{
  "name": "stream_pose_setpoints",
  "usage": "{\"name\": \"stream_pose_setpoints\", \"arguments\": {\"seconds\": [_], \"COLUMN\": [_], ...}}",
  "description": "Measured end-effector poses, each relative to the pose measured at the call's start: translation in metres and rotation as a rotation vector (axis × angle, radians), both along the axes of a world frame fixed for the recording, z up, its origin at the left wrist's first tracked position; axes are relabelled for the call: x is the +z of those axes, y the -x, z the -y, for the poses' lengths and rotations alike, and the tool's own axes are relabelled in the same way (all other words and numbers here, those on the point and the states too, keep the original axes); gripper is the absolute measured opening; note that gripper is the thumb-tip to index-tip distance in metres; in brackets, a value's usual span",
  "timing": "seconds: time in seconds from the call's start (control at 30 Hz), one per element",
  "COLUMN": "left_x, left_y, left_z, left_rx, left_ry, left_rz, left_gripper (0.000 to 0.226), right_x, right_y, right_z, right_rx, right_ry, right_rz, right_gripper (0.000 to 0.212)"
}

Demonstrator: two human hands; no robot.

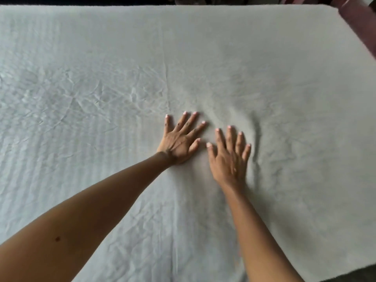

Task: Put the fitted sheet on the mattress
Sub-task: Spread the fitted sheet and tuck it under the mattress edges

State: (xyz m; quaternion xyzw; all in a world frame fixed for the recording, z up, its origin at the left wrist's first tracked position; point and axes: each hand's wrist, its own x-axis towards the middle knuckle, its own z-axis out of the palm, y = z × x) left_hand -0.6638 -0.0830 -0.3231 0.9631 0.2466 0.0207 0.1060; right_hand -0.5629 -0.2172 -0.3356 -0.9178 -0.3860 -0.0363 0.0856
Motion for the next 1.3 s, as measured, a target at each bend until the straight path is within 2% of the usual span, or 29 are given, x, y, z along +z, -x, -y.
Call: {"name": "stream_pose_setpoints", "arguments": {"seconds": [0.2, 0.4, 0.5, 0.53, 0.57, 0.63, 0.7, 0.8, 0.87, 0.97, 1.1, 1.2, 1.3], "left_x": [0.005, 0.008, 0.009, 0.010, 0.012, 0.023, 0.034, 0.025, 0.015, 0.009, 0.012, 0.019, 0.022], "left_y": [-0.095, -0.126, -0.132, -0.139, -0.149, -0.179, -0.208, -0.241, -0.259, -0.281, -0.320, -0.339, -0.345], "left_z": [0.095, 0.204, 0.209, 0.201, 0.192, 0.171, 0.154, 0.151, 0.162, 0.196, 0.269, 0.312, 0.343], "left_rx": [-0.233, -0.535, -0.757, -0.801, -0.792, -0.608, -0.393, -0.237, -0.206, -0.201, -0.347, -0.403, -0.585], "left_ry": [0.025, 0.013, -0.018, -0.037, -0.054, -0.055, 0.015, 0.056, 0.015, -0.022, -0.012, 0.005, -0.016], "left_rz": [-0.043, 0.012, 0.063, 0.108, 0.126, 0.128, 0.081, 0.000, -0.035, -0.047, -0.075, -0.092, -0.091], "left_gripper": [0.069, 0.058, 0.056, 0.055, 0.054, 0.053, 0.060, 0.075, 0.074, 0.068, 0.072, 0.076, 0.073], "right_x": [0.012, 0.035, 0.048, 0.052, 0.055, 0.055, 0.051, 0.045, 0.034, 0.022, 0.027, 0.037, 0.044], "right_y": [-0.064, -0.084, -0.089, -0.094, -0.100, -0.122, -0.150, -0.190, -0.216, -0.249, -0.280, -0.288, -0.280], "right_z": [0.115, 0.236, 0.269, 0.268, 0.260, 0.227, 0.184, 0.141, 0.151, 0.206, 0.297, 0.354, 0.399], "right_rx": [-0.219, -0.487, -0.667, -0.712, -0.732, -0.676, -0.458, -0.199, -0.150, -0.273, -0.495, -0.629, -0.760], "right_ry": [0.125, 0.173, 0.275, 0.254, 0.196, 0.015, -0.055, 0.010, 0.099, 0.093, 0.130, 0.129, 0.120], "right_rz": [-0.031, -0.114, -0.237, -0.269, -0.268, -0.166, -0.094, -0.109, -0.135, -0.066, -0.064, -0.170, -0.301], "right_gripper": [0.063, 0.064, 0.075, 0.077, 0.077, 0.072, 0.061, 0.057, 0.057, 0.063, 0.062, 0.066, 0.079]}}
